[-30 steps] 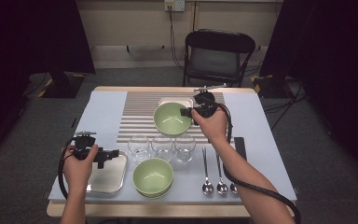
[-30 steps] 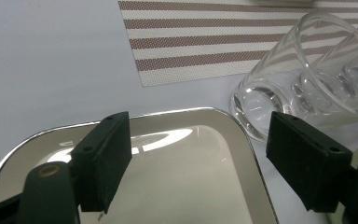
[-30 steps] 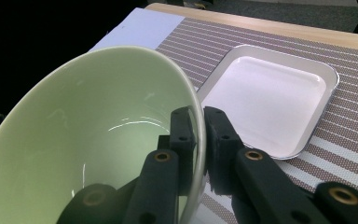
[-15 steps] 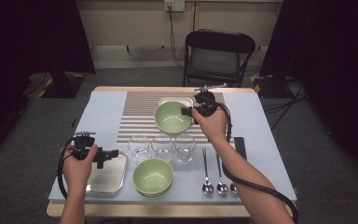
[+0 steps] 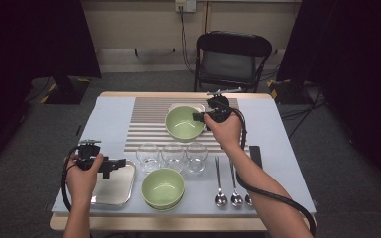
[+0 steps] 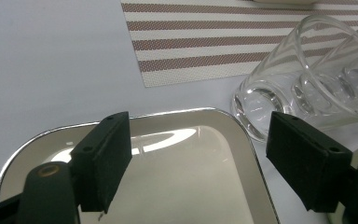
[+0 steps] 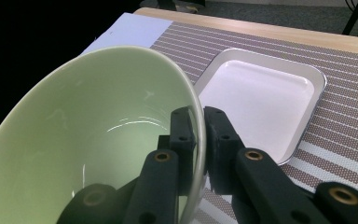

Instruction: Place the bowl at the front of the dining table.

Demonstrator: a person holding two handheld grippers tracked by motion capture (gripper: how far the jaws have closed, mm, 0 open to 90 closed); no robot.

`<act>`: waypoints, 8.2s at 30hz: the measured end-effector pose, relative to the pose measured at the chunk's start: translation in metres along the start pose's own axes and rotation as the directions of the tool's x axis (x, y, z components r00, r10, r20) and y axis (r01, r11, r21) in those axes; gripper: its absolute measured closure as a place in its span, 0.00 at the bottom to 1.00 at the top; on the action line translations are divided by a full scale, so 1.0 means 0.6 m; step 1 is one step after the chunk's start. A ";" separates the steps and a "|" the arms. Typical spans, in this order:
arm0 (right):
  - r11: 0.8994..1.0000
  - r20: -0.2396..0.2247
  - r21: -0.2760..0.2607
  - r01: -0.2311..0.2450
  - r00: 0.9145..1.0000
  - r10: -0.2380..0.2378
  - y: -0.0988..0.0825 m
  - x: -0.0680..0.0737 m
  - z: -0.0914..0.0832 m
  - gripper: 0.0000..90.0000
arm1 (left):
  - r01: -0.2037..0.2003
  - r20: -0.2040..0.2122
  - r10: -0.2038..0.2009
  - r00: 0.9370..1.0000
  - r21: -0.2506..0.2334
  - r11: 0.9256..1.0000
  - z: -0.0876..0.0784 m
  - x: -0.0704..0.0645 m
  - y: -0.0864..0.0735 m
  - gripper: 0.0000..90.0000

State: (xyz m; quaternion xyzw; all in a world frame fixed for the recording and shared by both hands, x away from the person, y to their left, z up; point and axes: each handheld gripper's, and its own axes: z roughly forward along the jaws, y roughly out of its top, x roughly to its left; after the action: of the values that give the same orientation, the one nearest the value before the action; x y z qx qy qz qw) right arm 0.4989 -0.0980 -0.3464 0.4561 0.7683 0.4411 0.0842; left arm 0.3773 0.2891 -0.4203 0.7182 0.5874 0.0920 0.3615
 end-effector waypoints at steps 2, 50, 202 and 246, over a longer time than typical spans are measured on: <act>1.000 0.004 0.000 0.000 1.000 0.000 0.001 0.000 0.001 0.92 | 0.000 0.000 0.000 1.000 0.000 1.000 0.000 0.001 0.000 0.25; 1.000 0.040 -0.015 -0.028 0.999 0.028 0.019 -0.038 0.017 0.92 | -0.020 -0.003 0.020 1.000 0.014 1.000 0.002 -0.001 -0.002 0.23; 0.992 0.156 -0.061 -0.112 0.980 0.120 0.038 -0.128 0.110 0.92 | -0.008 -0.026 0.009 1.000 0.013 1.000 -0.007 0.003 -0.008 0.24; 0.994 0.163 -0.040 -0.105 0.980 0.110 0.033 -0.141 0.158 0.92 | 0.010 -0.024 -0.010 1.000 0.013 1.000 -0.006 0.012 -0.009 0.24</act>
State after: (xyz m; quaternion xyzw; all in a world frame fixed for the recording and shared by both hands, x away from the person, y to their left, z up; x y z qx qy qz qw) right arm 0.6099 -0.1027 -0.4110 0.5305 0.7260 0.4176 0.1305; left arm 0.3731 0.2978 -0.4234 0.7164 0.5959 0.0949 0.3503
